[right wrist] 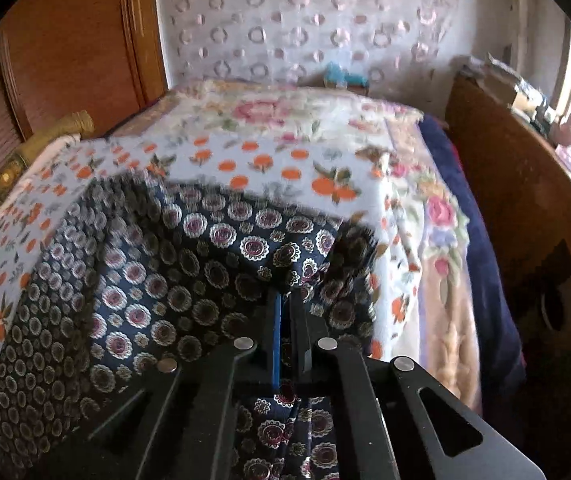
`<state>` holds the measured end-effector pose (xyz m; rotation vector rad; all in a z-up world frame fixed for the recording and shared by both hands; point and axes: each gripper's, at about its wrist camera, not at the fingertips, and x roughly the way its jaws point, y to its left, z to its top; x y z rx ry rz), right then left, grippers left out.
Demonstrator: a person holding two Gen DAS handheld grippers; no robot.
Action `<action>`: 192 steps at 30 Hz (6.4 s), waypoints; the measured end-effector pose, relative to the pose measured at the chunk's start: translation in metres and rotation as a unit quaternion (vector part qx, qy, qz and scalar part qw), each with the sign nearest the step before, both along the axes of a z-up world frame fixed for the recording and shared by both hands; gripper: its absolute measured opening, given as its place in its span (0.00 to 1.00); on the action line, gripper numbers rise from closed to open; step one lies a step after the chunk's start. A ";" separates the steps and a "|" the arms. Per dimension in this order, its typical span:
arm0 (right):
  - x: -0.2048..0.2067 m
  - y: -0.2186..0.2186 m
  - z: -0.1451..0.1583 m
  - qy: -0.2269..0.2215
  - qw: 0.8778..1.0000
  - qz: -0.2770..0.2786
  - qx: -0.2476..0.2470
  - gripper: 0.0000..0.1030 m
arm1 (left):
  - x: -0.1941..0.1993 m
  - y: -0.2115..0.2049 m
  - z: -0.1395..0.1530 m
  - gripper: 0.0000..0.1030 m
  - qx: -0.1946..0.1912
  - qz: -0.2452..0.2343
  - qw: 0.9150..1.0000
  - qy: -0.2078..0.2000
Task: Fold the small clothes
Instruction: 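Grasp the shirt edge with the right gripper and fold it over the bundle, then grasp the folded shirt with the left gripper while the right gripper grips its other end, then lift the folded navy shirt off the quilt with both grippers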
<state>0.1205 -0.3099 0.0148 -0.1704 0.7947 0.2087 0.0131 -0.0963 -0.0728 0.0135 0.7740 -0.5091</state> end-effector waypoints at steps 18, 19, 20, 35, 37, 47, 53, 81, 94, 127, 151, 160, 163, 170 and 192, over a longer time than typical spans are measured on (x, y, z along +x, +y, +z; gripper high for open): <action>-0.059 0.010 -0.001 -0.031 0.999 -0.025 -0.035 0.62 | -0.001 -0.010 -0.014 0.62 0.013 -0.005 1.000 0.025; -0.067 0.010 -0.002 -0.028 0.999 -0.021 -0.030 0.62 | -0.001 -0.011 -0.014 0.63 0.015 -0.007 1.000 0.025; -0.075 0.010 -0.005 -0.024 0.999 -0.017 -0.025 0.62 | -0.002 -0.012 -0.014 0.63 0.016 -0.008 1.000 0.026; -0.143 0.018 -0.033 0.010 1.000 0.012 -0.003 0.62 | -0.002 -0.013 -0.018 0.62 0.033 -0.008 0.999 0.032; -0.145 0.020 -0.042 0.020 1.000 0.009 -0.007 0.62 | -0.003 -0.014 -0.018 0.62 0.038 -0.009 0.999 0.031; -0.155 0.025 -0.062 0.004 1.000 0.015 0.002 0.82 | -0.012 -0.010 -0.017 0.62 0.050 -0.017 0.998 0.038; -0.156 0.027 -0.058 0.014 1.000 0.011 -0.011 0.82 | -0.019 -0.011 -0.017 0.46 0.041 -0.042 0.997 0.042; -0.230 0.014 0.007 -0.018 0.997 0.058 0.055 0.82 | 0.050 -0.056 0.068 0.01 -0.030 -0.043 0.998 -0.038; -0.205 0.009 -0.029 0.019 0.999 0.050 0.006 0.67 | 0.068 -0.033 0.047 0.01 -0.037 -0.005 0.999 -0.007; -0.013 0.020 -0.011 -0.017 0.996 0.073 0.048 0.05 | 0.159 0.017 0.043 0.43 -0.039 0.016 0.999 0.007; 0.029 0.015 0.006 -0.047 0.999 -0.019 -0.007 0.62 | 0.181 0.020 0.046 0.48 0.003 0.019 1.000 0.006; -0.010 -0.003 -0.005 -0.024 0.999 -0.047 0.000 0.68 | 0.220 0.007 0.013 0.48 0.048 0.017 0.998 0.046; -0.012 -0.005 -0.019 0.000 0.999 -0.051 0.003 0.69 | 0.231 0.007 0.001 0.48 0.051 0.022 0.996 0.065; 0.000 -0.008 -0.031 0.029 0.997 -0.044 0.047 0.69 | 0.241 0.007 -0.010 0.49 0.046 0.022 0.996 0.078; 0.027 -0.018 -0.036 0.048 0.996 0.016 0.077 0.57 | 0.243 -0.004 -0.011 0.21 0.029 -0.005 0.997 0.076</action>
